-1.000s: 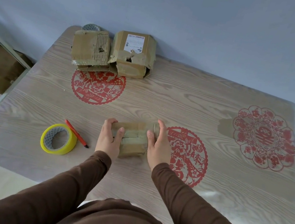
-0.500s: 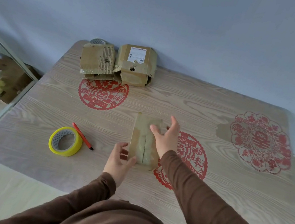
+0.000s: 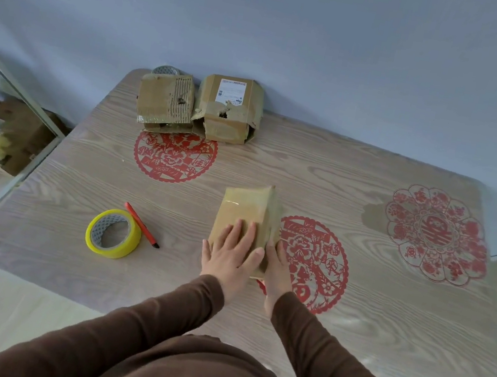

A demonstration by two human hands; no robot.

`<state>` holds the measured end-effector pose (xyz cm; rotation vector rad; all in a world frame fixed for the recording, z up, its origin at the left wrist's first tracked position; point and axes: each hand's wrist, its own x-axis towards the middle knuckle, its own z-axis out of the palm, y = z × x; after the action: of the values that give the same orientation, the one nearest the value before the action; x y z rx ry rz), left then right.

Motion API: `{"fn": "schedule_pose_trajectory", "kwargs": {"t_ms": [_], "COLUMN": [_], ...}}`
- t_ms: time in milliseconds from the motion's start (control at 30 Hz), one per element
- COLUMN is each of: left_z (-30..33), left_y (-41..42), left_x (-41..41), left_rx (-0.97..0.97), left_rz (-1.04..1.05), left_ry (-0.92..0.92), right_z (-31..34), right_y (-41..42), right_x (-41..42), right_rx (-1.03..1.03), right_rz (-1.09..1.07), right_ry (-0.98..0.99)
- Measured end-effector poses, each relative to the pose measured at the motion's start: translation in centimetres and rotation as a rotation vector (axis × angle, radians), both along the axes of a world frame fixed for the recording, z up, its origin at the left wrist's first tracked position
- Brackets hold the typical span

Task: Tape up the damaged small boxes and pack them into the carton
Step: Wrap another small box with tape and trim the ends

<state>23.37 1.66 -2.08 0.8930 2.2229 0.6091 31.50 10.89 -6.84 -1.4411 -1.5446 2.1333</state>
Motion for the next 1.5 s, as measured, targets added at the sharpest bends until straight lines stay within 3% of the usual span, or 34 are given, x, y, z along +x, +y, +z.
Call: {"fn": "schedule_pose_trajectory", "kwargs": {"t_ms": [100,200,300,400,467,533,800,933,1233,1500], "left_z": [-0.3,-0.7,-1.5,-1.3,-1.5,-2.3,-3.8,-2.9,-1.2,-0.2], "left_y": [-0.1,-0.4,-1.0,-1.0,-0.8,-0.9,-1.9,-3.2,-3.3,1.6], "left_x": [0.7,-0.1,-1.9,-2.7,-2.6,-2.0,0.1,2.6,11.2,21.8], "left_rx": [-0.088,0.044,0.245,0.244,0.232,0.198,0.245,0.329,0.318,0.308], "left_rz": [-0.192,-0.115,0.271,0.599,0.693,0.688,0.509,0.524,0.352,0.234], "left_ry": [0.099,0.072,-0.165,-0.598,-0.797,-0.87,-0.782,-0.796,-0.804,-0.761], "right_z": [-0.8,0.3,1.5,1.5,1.3,1.1,1.1,2.9,4.6,5.8], "right_y": [0.6,1.2,1.2,1.2,0.9,0.6,-1.3,-3.5,-5.5,-2.1], "right_x": [0.8,1.7,2.6,2.9,2.9,2.8,3.3,5.6,15.4,26.5], "right_rx": [0.078,0.009,-0.022,0.013,0.022,0.02,0.085,0.177,0.192,0.161], "right_rz": [-0.041,-0.099,-0.125,-0.138,-0.106,-0.04,-0.056,-0.084,-0.383,-0.486], "right_ry": [-0.145,-0.146,-0.087,-0.053,-0.071,-0.095,-0.002,0.022,0.013,0.08]}}
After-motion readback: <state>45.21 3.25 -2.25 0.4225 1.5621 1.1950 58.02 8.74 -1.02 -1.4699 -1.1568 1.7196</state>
